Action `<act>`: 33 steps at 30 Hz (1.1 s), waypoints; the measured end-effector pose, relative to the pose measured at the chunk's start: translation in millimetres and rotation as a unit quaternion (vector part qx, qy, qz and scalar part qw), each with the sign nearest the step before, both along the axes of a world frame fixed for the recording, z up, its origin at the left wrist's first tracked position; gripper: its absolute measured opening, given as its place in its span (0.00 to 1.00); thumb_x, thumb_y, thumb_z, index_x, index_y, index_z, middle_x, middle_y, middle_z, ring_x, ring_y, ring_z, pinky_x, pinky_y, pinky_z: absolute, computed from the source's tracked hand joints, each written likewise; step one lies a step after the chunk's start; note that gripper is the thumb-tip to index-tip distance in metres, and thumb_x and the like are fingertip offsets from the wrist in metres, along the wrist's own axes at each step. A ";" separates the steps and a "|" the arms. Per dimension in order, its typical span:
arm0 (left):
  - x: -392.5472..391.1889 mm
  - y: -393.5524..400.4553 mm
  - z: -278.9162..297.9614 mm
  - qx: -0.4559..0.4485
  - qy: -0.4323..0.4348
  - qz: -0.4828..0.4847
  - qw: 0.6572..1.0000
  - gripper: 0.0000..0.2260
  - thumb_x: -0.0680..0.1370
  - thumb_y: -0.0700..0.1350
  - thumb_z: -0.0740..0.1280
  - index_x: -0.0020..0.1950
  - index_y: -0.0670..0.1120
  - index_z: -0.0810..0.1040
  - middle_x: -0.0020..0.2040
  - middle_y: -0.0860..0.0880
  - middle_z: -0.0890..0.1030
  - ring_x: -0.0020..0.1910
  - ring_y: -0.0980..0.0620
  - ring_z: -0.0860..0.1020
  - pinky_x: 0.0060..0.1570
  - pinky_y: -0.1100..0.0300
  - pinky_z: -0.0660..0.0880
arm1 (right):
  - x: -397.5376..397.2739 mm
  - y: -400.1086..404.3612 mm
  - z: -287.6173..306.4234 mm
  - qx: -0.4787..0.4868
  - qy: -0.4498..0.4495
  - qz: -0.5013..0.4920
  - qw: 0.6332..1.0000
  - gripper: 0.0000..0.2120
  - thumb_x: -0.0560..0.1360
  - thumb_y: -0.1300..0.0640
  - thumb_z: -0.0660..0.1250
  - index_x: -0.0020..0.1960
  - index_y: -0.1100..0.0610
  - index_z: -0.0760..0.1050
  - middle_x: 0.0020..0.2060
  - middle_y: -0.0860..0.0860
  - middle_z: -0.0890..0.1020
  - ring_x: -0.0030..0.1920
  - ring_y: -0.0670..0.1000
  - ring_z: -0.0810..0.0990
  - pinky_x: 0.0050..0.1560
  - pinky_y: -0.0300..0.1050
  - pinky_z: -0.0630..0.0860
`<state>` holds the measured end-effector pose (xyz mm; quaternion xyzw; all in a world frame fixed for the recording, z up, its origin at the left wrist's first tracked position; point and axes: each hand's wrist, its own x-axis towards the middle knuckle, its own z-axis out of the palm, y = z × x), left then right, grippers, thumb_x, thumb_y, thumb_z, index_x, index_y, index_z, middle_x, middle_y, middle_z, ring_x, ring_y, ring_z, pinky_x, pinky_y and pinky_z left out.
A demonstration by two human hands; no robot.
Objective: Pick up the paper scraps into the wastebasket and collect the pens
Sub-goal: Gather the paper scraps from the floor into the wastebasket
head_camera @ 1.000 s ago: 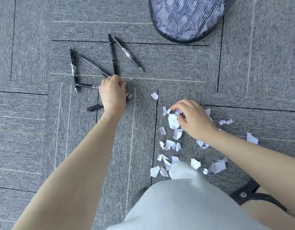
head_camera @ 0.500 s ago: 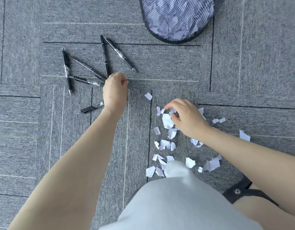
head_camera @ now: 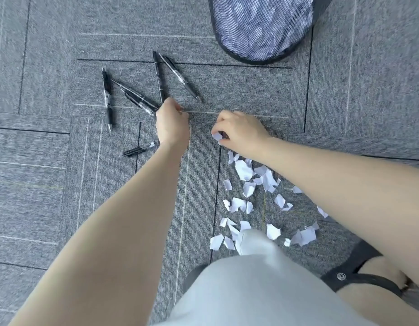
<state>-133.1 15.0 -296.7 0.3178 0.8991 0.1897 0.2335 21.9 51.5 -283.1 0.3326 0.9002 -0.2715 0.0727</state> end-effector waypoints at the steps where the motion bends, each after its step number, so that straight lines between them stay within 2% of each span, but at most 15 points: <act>1: 2.4 -1.8 -1.0 0.001 0.008 -0.005 1.000 0.05 0.76 0.38 0.64 0.51 0.41 0.75 0.45 0.47 0.78 0.41 0.49 0.75 0.44 0.58 0.74 | 0.2 -1.4 -1.7 0.011 -0.001 0.010 1.000 0.12 0.76 0.55 0.64 0.59 0.52 0.75 0.56 0.51 0.75 0.55 0.54 0.74 0.55 0.49 0.72; 6: 7.1 -9.5 -4.6 0.012 0.045 -0.042 0.998 0.06 0.77 0.38 0.63 0.50 0.40 0.78 0.48 0.44 0.81 0.44 0.48 0.79 0.48 0.54 0.78 | 9.8 4.3 1.4 0.070 -0.047 0.107 0.991 0.09 0.77 0.56 0.61 0.53 0.56 0.77 0.48 0.51 0.78 0.50 0.52 0.76 0.58 0.50 0.73; 9: 4.4 -8.5 -4.1 0.024 0.043 -0.042 0.998 0.05 0.77 0.38 0.62 0.48 0.40 0.78 0.46 0.44 0.80 0.44 0.47 0.78 0.48 0.50 0.78 | 28.0 4.4 6.4 0.030 -0.057 0.053 0.996 0.09 0.78 0.56 0.60 0.50 0.55 0.78 0.47 0.50 0.78 0.48 0.50 0.77 0.57 0.49 0.74; 12: -1.0 -7.0 -1.5 0.012 0.018 -0.052 0.998 0.06 0.77 0.38 0.62 0.49 0.39 0.78 0.46 0.43 0.80 0.40 0.49 0.77 0.45 0.54 0.77 | 46.6 7.1 28.4 -0.052 0.044 -0.131 0.989 0.06 0.77 0.56 0.61 0.49 0.54 0.77 0.46 0.47 0.78 0.39 0.44 0.75 0.42 0.42 0.75; 15: 1.4 -4.0 18.9 0.031 -0.053 -0.033 0.998 0.05 0.77 0.39 0.62 0.48 0.42 0.78 0.44 0.44 0.81 0.31 0.55 0.73 0.32 0.65 0.71 | 51.5 21.2 84.2 -0.045 0.202 -0.195 0.959 0.06 0.74 0.57 0.64 0.49 0.54 0.77 0.40 0.41 0.76 0.39 0.39 0.75 0.41 0.33 0.73; 17: 10.7 6.6 50.0 0.094 -0.070 -0.011 0.993 0.05 0.77 0.39 0.64 0.51 0.44 0.78 0.44 0.48 0.80 0.32 0.61 0.72 0.32 0.71 0.68 | 44.1 39.3 133.1 -0.013 0.312 -0.162 0.936 0.07 0.73 0.57 0.64 0.49 0.55 0.78 0.39 0.37 0.75 0.39 0.36 0.74 0.40 0.28 0.70; 19: 22.9 25.4 96.9 0.212 -0.059 0.004 0.975 0.04 0.76 0.41 0.66 0.49 0.47 0.78 0.42 0.52 0.80 0.34 0.64 0.73 0.36 0.71 0.71 | 33.8 60.3 176.7 0.065 0.393 -0.119 0.910 0.06 0.73 0.58 0.64 0.48 0.57 0.78 0.40 0.35 0.74 0.38 0.34 0.72 0.41 0.26 0.67; 21: 31.1 50.1 154.5 0.351 -0.028 -0.015 0.936 0.03 0.75 0.42 0.67 0.45 0.50 0.77 0.38 0.58 0.78 0.35 0.66 0.74 0.40 0.72 0.72 | 25.9 82.0 209.0 0.167 0.444 -0.114 0.873 0.04 0.74 0.60 0.66 0.47 0.58 0.77 0.40 0.37 0.74 0.37 0.34 0.71 0.42 0.25 0.64; 23: 35.5 76.4 206.8 0.462 0.012 -0.055 0.885 0.01 0.74 0.41 0.68 0.43 0.46 0.78 0.37 0.57 0.78 0.35 0.64 0.75 0.42 0.70 0.72 | 24.5 103.4 229.0 0.224 0.454 -0.149 0.849 0.03 0.74 0.59 0.66 0.46 0.56 0.77 0.39 0.41 0.76 0.36 0.36 0.70 0.41 0.27 0.64; 24: 37.0 89.7 226.7 0.486 0.027 -0.073 0.870 0.01 0.73 0.41 0.68 0.43 0.45 0.79 0.36 0.55 0.78 0.35 0.61 0.75 0.42 0.68 0.72 | 24.4 113.1 234.2 0.229 0.444 -0.174 0.849 0.03 0.74 0.58 0.66 0.46 0.55 0.78 0.39 0.41 0.77 0.36 0.36 0.70 0.40 0.30 0.65; 26: 40.7 115.7 252.7 0.466 0.039 -0.119 0.876 0.02 0.72 0.41 0.68 0.42 0.45 0.80 0.36 0.56 0.79 0.37 0.58 0.76 0.46 0.62 0.74 | 24.9 130.3 235.5 0.225 0.387 -0.222 0.866 0.03 0.72 0.56 0.67 0.45 0.51 0.79 0.35 0.38 0.76 0.33 0.37 0.71 0.41 0.32 0.68; 28: 43.7 138.5 253.3 0.334 0.075 -0.188 0.921 0.04 0.73 0.43 0.66 0.44 0.49 0.81 0.42 0.55 0.81 0.46 0.54 0.78 0.57 0.55 0.71 | 28.7 140.8 227.3 0.225 0.290 -0.250 0.896 0.05 0.72 0.56 0.67 0.46 0.49 0.80 0.33 0.39 0.78 0.33 0.39 0.71 0.48 0.42 0.72; 30: 46.8 150.7 239.2 0.165 0.118 -0.240 0.949 0.07 0.75 0.47 0.64 0.48 0.53 0.81 0.52 0.53 0.81 0.58 0.50 0.74 0.69 0.46 0.57 | 34.2 142.1 218.9 0.211 0.224 -0.257 0.916 0.08 0.73 0.57 0.65 0.47 0.47 0.81 0.38 0.44 0.82 0.37 0.46 0.74 0.54 0.49 0.71; 32: 49.2 153.4 227.4 0.119 0.135 -0.252 0.951 0.09 0.76 0.47 0.62 0.50 0.55 0.81 0.54 0.54 0.80 0.61 0.50 0.72 0.70 0.44 0.45 | 39.5 142.8 213.9 0.192 0.224 -0.264 0.918 0.10 0.73 0.58 0.64 0.46 0.47 0.81 0.40 0.43 0.80 0.39 0.46 0.74 0.53 0.48 0.72; 33: 50.2 152.4 224.9 0.135 0.139 -0.247 0.949 0.09 0.76 0.47 0.61 0.50 0.55 0.81 0.53 0.54 0.81 0.60 0.51 0.72 0.70 0.44 0.45 | 41.5 142.8 212.7 0.188 0.239 -0.268 0.914 0.10 0.73 0.59 0.64 0.46 0.47 0.80 0.40 0.42 0.78 0.41 0.45 0.75 0.52 0.46 0.72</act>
